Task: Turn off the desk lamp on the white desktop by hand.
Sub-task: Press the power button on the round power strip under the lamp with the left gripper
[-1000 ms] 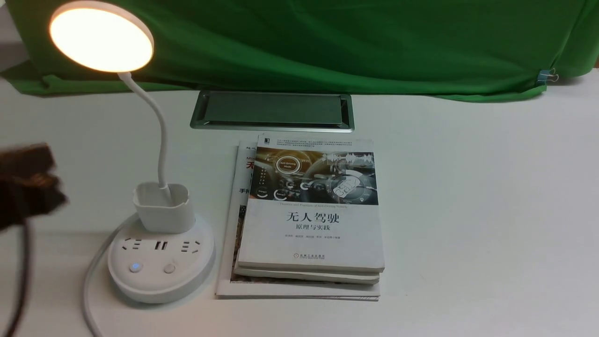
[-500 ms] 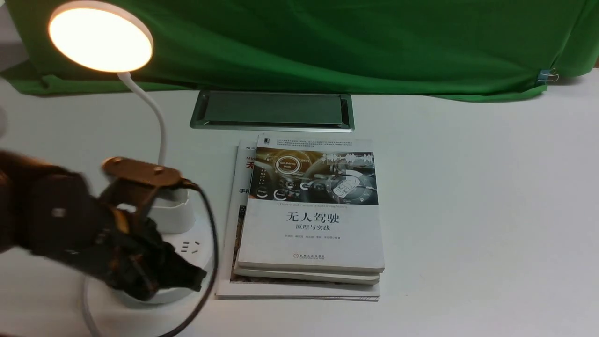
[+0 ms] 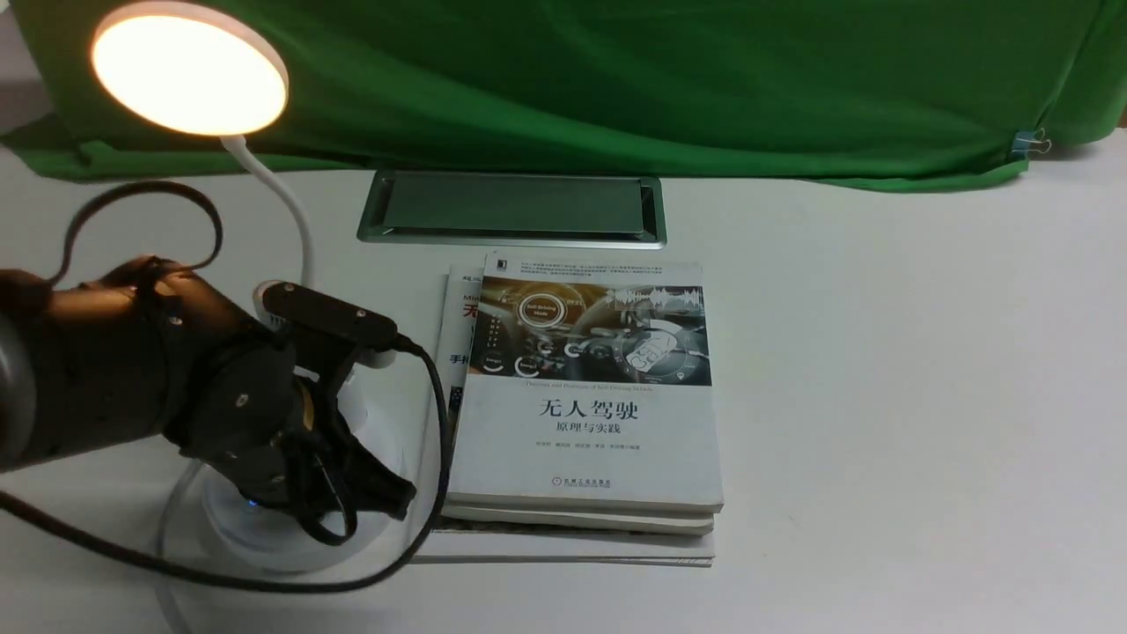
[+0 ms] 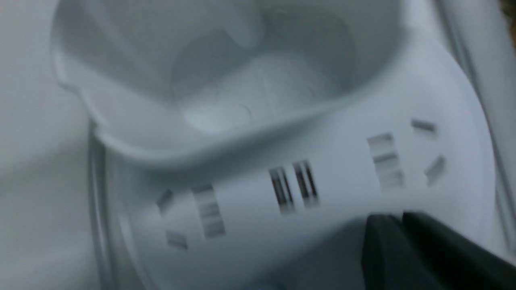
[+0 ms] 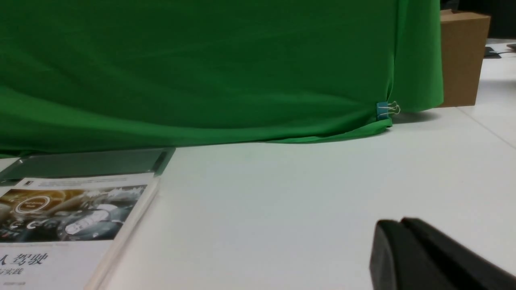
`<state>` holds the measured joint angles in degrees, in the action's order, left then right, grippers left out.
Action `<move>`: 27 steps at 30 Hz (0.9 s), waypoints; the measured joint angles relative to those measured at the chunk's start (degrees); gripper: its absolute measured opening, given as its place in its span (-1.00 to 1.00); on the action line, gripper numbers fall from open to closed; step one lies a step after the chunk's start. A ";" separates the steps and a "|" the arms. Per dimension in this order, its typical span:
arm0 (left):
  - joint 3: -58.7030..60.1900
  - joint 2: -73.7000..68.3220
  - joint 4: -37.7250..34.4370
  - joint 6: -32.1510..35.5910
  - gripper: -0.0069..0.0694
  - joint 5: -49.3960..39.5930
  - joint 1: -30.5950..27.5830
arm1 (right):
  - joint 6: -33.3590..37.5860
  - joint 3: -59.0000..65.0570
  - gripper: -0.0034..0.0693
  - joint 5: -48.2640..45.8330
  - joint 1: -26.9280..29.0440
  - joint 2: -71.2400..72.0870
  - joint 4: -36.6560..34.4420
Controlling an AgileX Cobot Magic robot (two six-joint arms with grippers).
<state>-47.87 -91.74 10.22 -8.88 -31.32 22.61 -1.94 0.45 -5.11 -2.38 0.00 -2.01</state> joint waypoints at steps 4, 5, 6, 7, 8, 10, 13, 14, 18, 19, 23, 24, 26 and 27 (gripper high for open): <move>-0.05 -0.51 -5.79 5.23 -0.77 1.23 -2.69 | 0.00 0.00 -0.81 0.00 0.00 0.00 0.00; -0.05 -0.44 -6.49 5.88 -0.77 1.27 -2.89 | 0.00 0.00 -0.81 0.05 0.00 0.00 0.00; -0.05 -0.21 -6.90 6.38 -0.77 1.33 -3.16 | 0.00 0.00 -0.81 0.05 0.00 0.00 0.00; -0.05 0.04 -7.15 6.51 -0.77 1.39 -3.31 | 0.00 0.00 -0.81 0.05 0.00 0.00 0.00; 0.01 0.38 -7.41 6.70 -0.77 1.39 -3.53 | 0.00 0.00 -0.81 0.05 0.00 0.00 0.00; 0.41 1.39 -7.67 6.68 -0.77 0.89 -3.75 | 0.00 0.00 -0.81 0.05 0.00 0.00 0.00; 0.84 3.57 -6.94 5.91 -0.77 0.68 -3.81 | 0.00 0.00 -0.81 0.05 0.00 0.00 0.00; 0.82 5.28 -6.52 5.68 -0.77 0.68 -3.81 | 0.00 0.00 -0.81 0.05 0.00 0.00 0.00; 0.90 8.23 -6.37 5.38 -0.77 0.81 -3.81 | 0.00 0.00 -0.81 0.05 0.00 0.00 0.00; 1.16 9.20 -7.59 6.05 -0.77 0.81 -3.81 | 0.00 0.00 -0.81 0.05 0.00 0.00 0.00; 3.63 8.18 -10.22 8.05 -0.77 2.16 -3.81 | 0.00 0.00 -0.81 0.01 0.00 0.00 0.00; 4.53 7.30 -11.03 8.05 -0.77 2.96 -3.81 | 0.00 0.00 -0.81 0.01 0.00 0.00 0.00; 6.00 5.16 -12.15 8.21 -0.77 4.60 -3.81 | 0.00 0.00 -0.81 0.01 0.00 0.00 0.00; 6.24 4.30 -12.92 8.88 -0.77 6.21 -3.81 | 0.00 0.00 -0.81 0.01 0.00 0.00 0.00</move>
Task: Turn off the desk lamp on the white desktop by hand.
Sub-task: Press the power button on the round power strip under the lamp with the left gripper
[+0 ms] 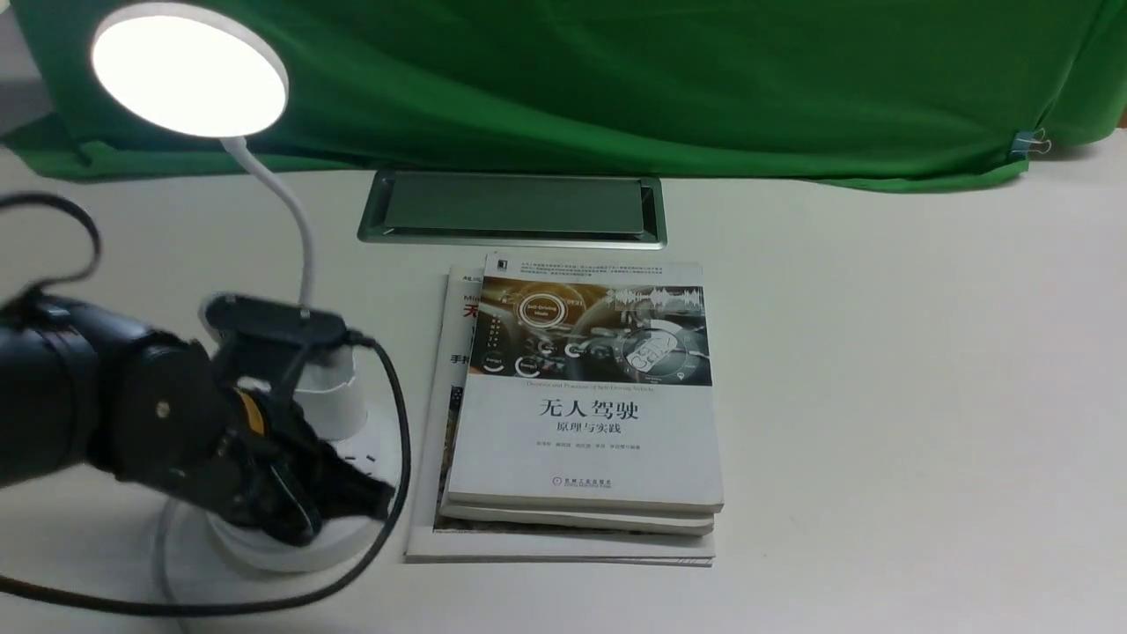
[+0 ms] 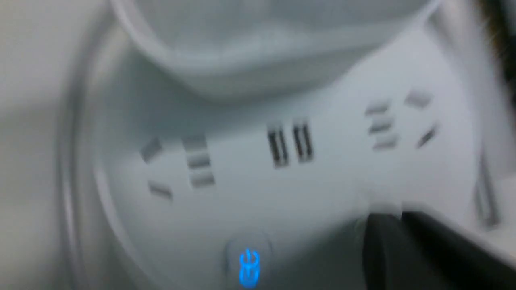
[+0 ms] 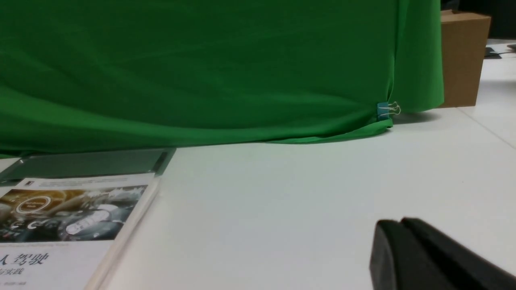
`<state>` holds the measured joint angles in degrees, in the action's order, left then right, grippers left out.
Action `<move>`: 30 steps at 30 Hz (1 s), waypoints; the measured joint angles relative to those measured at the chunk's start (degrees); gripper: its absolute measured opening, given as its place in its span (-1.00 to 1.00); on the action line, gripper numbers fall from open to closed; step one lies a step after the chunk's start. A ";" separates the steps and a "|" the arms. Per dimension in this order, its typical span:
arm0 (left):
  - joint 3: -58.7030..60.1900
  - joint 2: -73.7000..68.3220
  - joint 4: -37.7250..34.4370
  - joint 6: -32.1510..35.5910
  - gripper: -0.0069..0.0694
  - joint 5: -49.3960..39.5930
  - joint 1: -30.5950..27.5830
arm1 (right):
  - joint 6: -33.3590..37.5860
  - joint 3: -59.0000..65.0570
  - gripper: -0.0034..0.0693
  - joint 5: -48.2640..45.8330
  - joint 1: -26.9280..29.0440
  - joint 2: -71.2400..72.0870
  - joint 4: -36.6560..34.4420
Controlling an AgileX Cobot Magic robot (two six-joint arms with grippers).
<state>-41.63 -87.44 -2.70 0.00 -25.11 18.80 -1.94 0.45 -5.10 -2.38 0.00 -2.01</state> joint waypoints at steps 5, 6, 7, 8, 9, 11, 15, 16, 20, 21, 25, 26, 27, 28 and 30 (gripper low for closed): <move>-0.79 -1.56 -2.35 0.66 -0.77 -0.14 0.00 | 0.00 0.00 -0.81 0.06 0.00 0.00 0.00; -1.22 -1.45 -2.35 0.66 -0.77 -0.63 0.00 | 0.00 0.00 -0.81 0.06 0.00 0.00 0.00; -1.74 -1.10 -1.89 0.66 -0.77 -1.45 0.00 | 0.00 0.00 -0.81 0.06 0.00 0.00 0.00; -2.08 -0.85 -1.12 0.60 -0.77 -1.99 0.00 | 0.00 0.00 -0.81 0.06 0.00 0.00 0.00; -2.26 -0.72 -0.66 0.44 -0.77 -2.63 0.00 | 0.00 0.00 -0.81 0.06 0.00 0.00 0.00; -3.80 1.16 4.25 -1.69 -0.77 -6.31 0.06 | 0.00 0.00 -0.81 0.06 0.00 0.00 0.00; -7.16 5.65 10.73 -4.87 -0.77 -7.94 0.06 | 0.00 0.00 -0.81 0.06 0.00 0.00 0.00; -7.75 6.67 11.49 -5.28 -0.77 -8.07 0.06 | 0.00 0.00 -0.81 0.06 0.00 0.00 0.00; -8.26 7.44 10.85 -5.64 -0.77 -8.50 0.06 | 0.00 0.00 -0.81 0.06 0.00 0.00 0.00; -8.26 6.97 10.08 -5.37 -0.77 -8.51 0.06 | 0.00 0.00 -0.81 0.06 0.00 0.00 0.00; -8.03 3.19 4.99 -3.24 -0.77 -8.25 0.06 | 0.00 0.00 -0.81 0.06 0.00 0.00 0.00; -7.56 1.78 3.67 -2.60 -0.77 -7.84 0.06 | 0.00 0.00 -0.81 0.06 0.00 0.00 0.00; -6.90 0.25 1.78 -2.20 -0.77 -7.40 0.06 | 0.00 0.00 -0.81 0.06 0.00 0.00 0.00; -6.06 -1.03 0.71 -1.63 -0.77 -7.16 0.06 | 0.00 0.00 -0.81 0.06 0.00 0.00 0.00; -5.12 -3.21 -0.82 -0.89 -0.77 -5.71 0.06 | 0.00 0.00 -0.81 0.01 0.00 0.00 0.00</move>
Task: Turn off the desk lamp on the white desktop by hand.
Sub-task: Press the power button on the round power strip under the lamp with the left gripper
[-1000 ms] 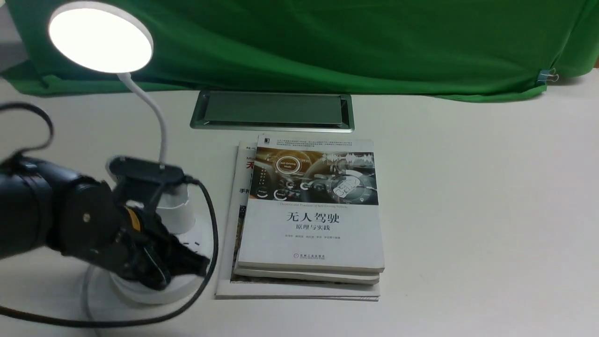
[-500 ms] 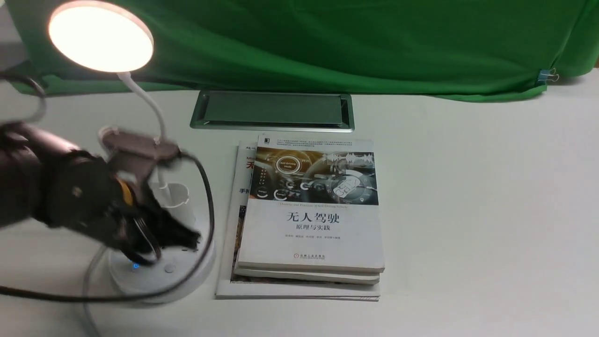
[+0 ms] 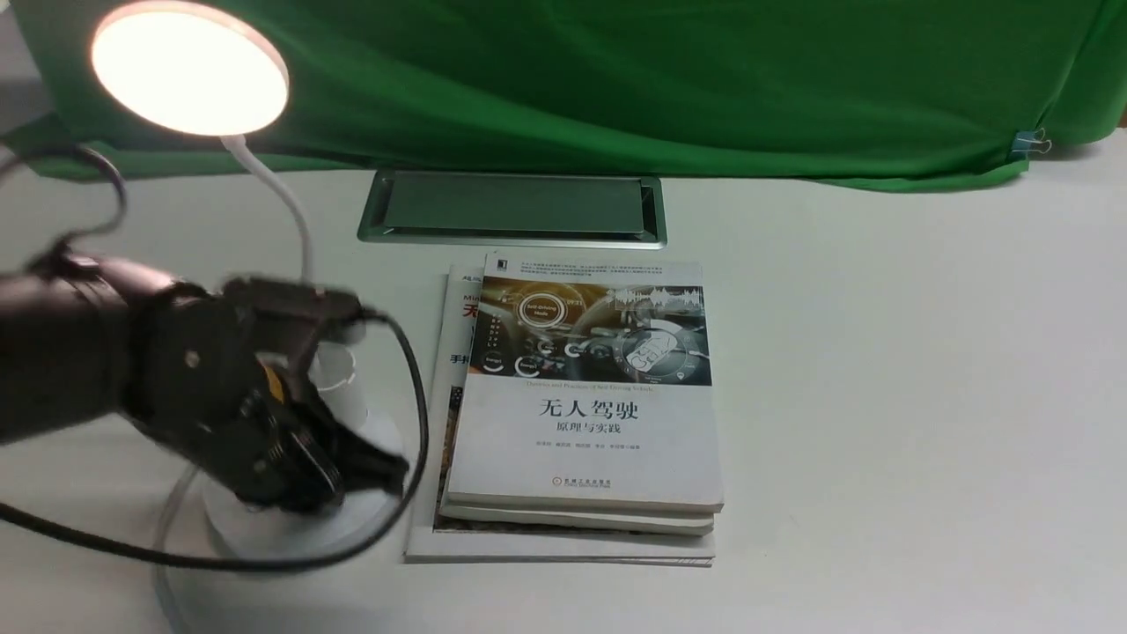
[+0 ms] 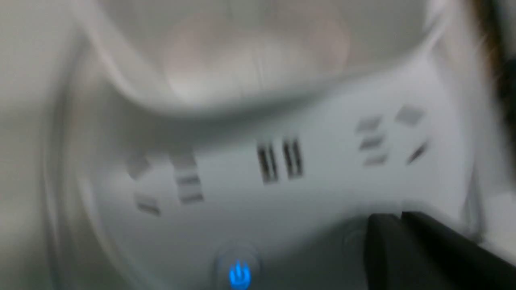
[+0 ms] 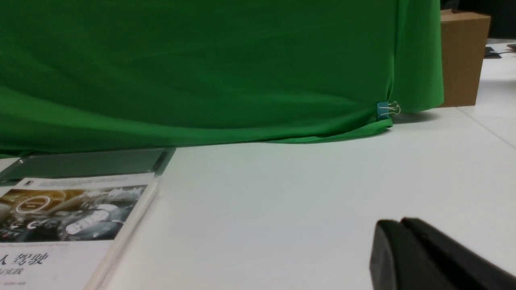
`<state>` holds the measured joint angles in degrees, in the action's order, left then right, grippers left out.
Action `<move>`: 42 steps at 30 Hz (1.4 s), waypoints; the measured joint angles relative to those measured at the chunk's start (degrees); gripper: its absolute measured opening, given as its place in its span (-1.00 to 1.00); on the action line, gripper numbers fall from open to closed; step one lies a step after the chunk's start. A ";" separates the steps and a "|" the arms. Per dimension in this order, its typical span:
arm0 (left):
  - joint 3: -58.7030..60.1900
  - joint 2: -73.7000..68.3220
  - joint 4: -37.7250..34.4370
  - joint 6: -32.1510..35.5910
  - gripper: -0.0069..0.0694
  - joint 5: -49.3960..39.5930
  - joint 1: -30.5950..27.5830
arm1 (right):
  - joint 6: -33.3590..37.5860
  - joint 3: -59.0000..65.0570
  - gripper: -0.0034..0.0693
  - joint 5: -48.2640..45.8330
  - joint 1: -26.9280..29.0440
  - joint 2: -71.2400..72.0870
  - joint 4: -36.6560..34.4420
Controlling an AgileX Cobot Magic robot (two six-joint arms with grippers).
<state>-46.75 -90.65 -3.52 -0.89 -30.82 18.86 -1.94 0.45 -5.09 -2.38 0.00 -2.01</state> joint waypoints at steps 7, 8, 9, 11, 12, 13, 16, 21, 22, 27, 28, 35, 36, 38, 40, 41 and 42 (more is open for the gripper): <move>0.00 0.02 1.33 0.49 -0.77 2.08 0.00 | 0.00 0.00 -0.81 0.00 0.00 0.00 0.00; -0.14 0.43 1.52 0.49 -0.77 1.36 0.00 | 0.00 0.00 -0.81 0.00 0.00 0.00 0.00; -0.20 0.88 1.66 0.49 -0.77 0.46 0.00 | 0.00 0.00 -0.81 0.00 0.00 0.00 0.00; -0.60 2.98 2.15 0.36 -0.77 -1.11 0.00 | 0.00 0.00 -0.81 0.00 0.00 0.00 0.00; -0.88 4.12 2.44 0.31 -0.77 -1.37 0.00 | 0.00 0.00 -0.81 0.00 0.00 0.00 0.00; -1.19 5.69 2.51 0.24 -0.77 -1.37 0.00 | 0.00 0.00 -0.81 0.00 0.00 0.00 0.00; -1.49 9.94 2.66 0.24 -0.77 -1.02 0.00 | 0.00 0.00 -0.81 0.00 0.00 0.00 0.00; 0.08 10.11 2.66 0.24 -0.77 0.01 0.00 | 0.00 0.00 -0.81 0.00 0.00 0.00 0.00; 1.22 9.33 2.70 0.17 -0.77 1.06 0.00 | 0.00 0.00 -0.81 0.00 0.00 0.00 0.00; 5.55 3.57 2.30 -0.88 -0.77 5.53 -0.66 | 0.00 0.00 -0.81 0.00 0.00 0.00 0.00; 5.42 2.09 1.85 -0.95 -0.77 7.48 -1.08 | 0.00 0.00 -0.81 0.00 0.00 0.00 0.00; 4.76 4.94 1.26 -0.99 -0.77 4.69 -1.13 | 0.00 0.00 -0.81 0.00 0.00 0.00 0.00; 4.42 7.16 1.26 -1.05 -0.77 2.28 -1.13 | 0.00 0.00 -0.81 0.00 0.00 0.00 0.00; 3.61 11.22 1.26 -1.05 -0.77 0.92 -1.13 | 0.00 0.00 -0.81 0.00 0.00 0.00 0.00; 2.66 17.47 1.64 -1.11 -0.77 1.10 -1.13 | 0.00 0.00 -0.81 0.00 0.00 0.00 0.00; 2.39 20.52 2.12 -1.11 -0.77 1.30 -1.13 | 0.00 0.00 -0.81 0.00 0.00 0.00 0.00; 2.38 22.18 2.36 -1.16 -0.77 1.34 -1.13 | 0.00 0.00 -0.81 0.00 0.00 0.00 0.00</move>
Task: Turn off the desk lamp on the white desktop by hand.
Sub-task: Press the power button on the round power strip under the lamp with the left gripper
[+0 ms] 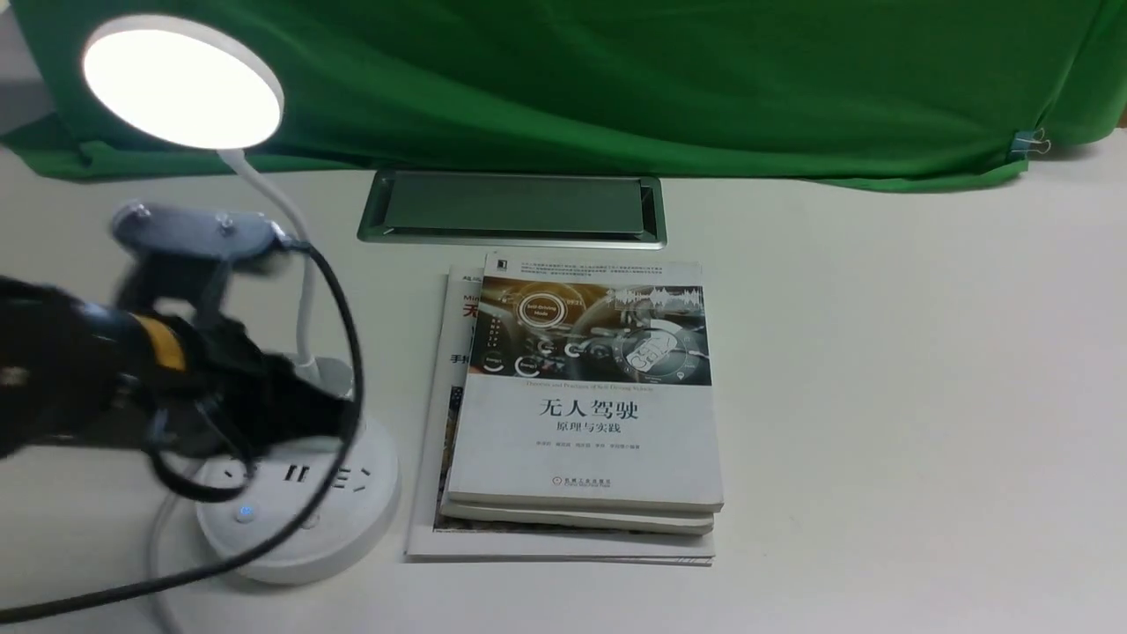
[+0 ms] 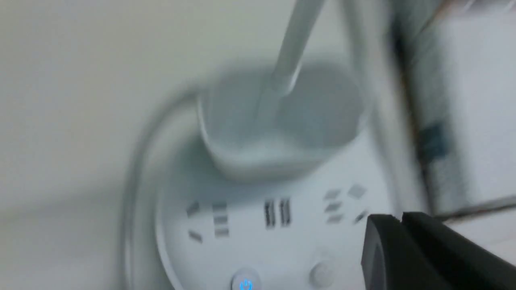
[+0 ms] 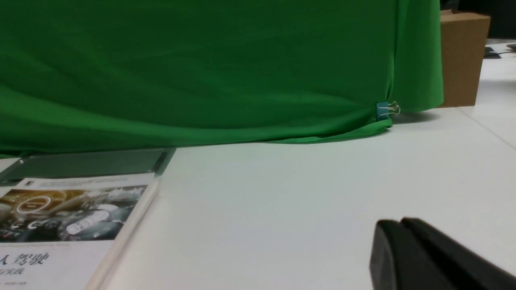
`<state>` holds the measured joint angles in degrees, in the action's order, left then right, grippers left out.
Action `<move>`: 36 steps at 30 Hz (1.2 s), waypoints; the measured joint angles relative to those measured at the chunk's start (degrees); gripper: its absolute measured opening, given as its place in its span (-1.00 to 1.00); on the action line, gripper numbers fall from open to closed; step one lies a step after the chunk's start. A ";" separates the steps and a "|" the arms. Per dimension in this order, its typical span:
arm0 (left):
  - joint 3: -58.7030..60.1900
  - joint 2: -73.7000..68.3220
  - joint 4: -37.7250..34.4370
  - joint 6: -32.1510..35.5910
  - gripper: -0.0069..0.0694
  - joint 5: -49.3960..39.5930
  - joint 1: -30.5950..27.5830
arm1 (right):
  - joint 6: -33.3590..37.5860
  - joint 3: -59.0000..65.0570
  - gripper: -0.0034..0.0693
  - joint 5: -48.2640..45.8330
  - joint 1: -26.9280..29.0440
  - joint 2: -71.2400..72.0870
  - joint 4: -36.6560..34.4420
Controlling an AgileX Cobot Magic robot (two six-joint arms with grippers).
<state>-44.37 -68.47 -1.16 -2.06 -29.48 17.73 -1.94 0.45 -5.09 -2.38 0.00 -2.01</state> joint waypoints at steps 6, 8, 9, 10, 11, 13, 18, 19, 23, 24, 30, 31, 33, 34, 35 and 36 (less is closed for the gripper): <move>-0.15 0.03 1.16 -0.40 -0.77 -3.88 0.00 | 0.00 0.00 -0.81 0.00 0.00 0.00 0.00; -0.15 -2.70 1.70 -0.57 -0.77 -4.12 0.00 | 0.00 0.00 -0.81 0.00 0.00 0.00 0.00; -0.15 -2.72 1.71 -0.57 -0.77 -4.12 0.00 | 0.00 0.00 -0.81 0.00 0.00 0.00 0.00; -0.15 -6.41 1.62 -0.51 -0.77 -4.06 0.00 | 0.00 0.00 -0.81 0.00 0.00 0.00 0.00; -0.15 -8.17 1.16 -0.29 -0.77 -4.01 0.00 | 0.00 0.00 -0.81 0.00 0.00 0.00 0.00; -0.08 -13.53 -1.64 1.19 -0.77 -3.32 0.00 | 0.00 0.00 -0.81 0.00 0.00 0.00 0.00; -0.10 -21.32 -5.53 3.94 -0.78 0.53 -0.05 | 0.00 0.00 -0.81 0.00 0.00 0.00 0.00; -0.52 -21.91 -5.81 4.20 -0.78 0.96 -0.05 | 0.00 0.00 -0.81 0.00 0.00 0.00 0.00; -2.67 -21.30 -6.38 4.85 -0.78 -2.40 -0.05 | 0.00 0.00 -0.81 0.00 0.00 0.00 0.00; -3.23 -20.46 -6.31 5.02 -0.78 -3.99 -0.05 | 0.00 0.00 -0.81 0.00 0.00 0.00 0.00; -8.92 -9.58 -5.44 5.25 -0.78 -8.63 -0.05 | 0.00 0.00 -0.81 0.00 0.00 0.00 0.00; -9.15 -7.81 -5.32 5.25 -0.78 -9.09 -0.05 | 0.00 0.00 -0.81 0.00 0.00 0.00 0.00; -9.00 -3.92 -4.70 4.91 -0.78 -10.58 -0.05 | 0.00 0.00 -0.81 0.00 0.00 0.00 0.00; -8.59 -2.97 -4.24 4.56 -0.78 -10.86 -0.05 | 0.00 0.00 -0.81 0.00 0.00 0.00 0.00; -8.00 -2.22 -3.76 3.91 -0.78 -11.18 -0.05 | 0.00 0.00 -0.81 0.00 0.00 0.00 0.00; -7.08 -1.92 -2.83 3.17 -0.78 -11.74 -0.05 | 0.00 0.00 -0.81 0.00 0.00 0.00 0.00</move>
<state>-51.45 -70.40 -3.99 1.11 -41.22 17.68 -1.94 0.45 -5.09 -2.38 0.00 -2.01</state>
